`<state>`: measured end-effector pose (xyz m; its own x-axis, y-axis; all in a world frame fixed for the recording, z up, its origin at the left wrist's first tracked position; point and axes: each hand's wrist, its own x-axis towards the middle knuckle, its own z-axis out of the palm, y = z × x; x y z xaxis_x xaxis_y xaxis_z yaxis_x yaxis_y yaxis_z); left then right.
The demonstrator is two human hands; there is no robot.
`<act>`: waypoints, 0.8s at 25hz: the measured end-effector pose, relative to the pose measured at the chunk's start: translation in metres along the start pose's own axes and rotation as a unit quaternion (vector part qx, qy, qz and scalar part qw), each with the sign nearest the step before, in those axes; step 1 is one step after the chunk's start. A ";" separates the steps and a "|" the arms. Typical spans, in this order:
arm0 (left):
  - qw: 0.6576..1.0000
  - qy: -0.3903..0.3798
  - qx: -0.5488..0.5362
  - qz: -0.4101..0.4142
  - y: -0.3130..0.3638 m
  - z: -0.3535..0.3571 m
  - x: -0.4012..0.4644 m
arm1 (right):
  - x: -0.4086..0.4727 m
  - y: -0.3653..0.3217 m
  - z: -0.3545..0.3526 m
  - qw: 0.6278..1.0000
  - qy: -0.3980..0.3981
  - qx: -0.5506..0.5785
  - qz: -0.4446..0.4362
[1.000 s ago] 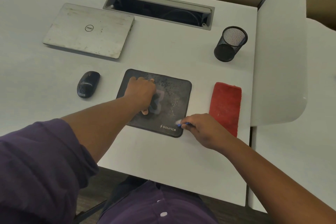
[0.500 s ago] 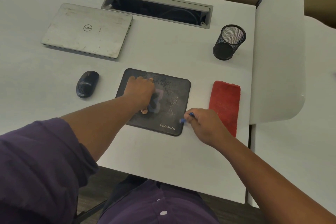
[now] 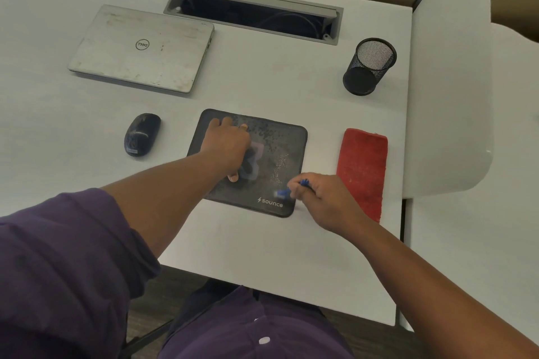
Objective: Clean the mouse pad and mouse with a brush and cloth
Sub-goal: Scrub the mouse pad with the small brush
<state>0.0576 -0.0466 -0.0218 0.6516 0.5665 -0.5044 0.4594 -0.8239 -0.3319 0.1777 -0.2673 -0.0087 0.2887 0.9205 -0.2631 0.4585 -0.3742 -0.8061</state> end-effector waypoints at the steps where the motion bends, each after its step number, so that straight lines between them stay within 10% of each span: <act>1: 1.000 0.001 0.002 -0.001 0.000 0.000 0.000 | 0.003 -0.002 -0.001 1.000 0.019 0.001 -0.021; 6: 1.000 -0.003 -0.001 0.001 -0.001 -0.001 0.000 | 0.006 -0.002 0.005 0.993 -0.093 -0.067 0.029; 20: 1.000 0.001 -0.001 0.000 0.000 -0.002 -0.001 | 0.012 -0.012 0.011 0.991 -0.078 -0.107 0.021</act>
<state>0.0581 -0.0472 -0.0198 0.6536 0.5661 -0.5023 0.4599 -0.8242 -0.3305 0.1669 -0.2507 -0.0081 0.1857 0.9033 -0.3867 0.6208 -0.4129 -0.6664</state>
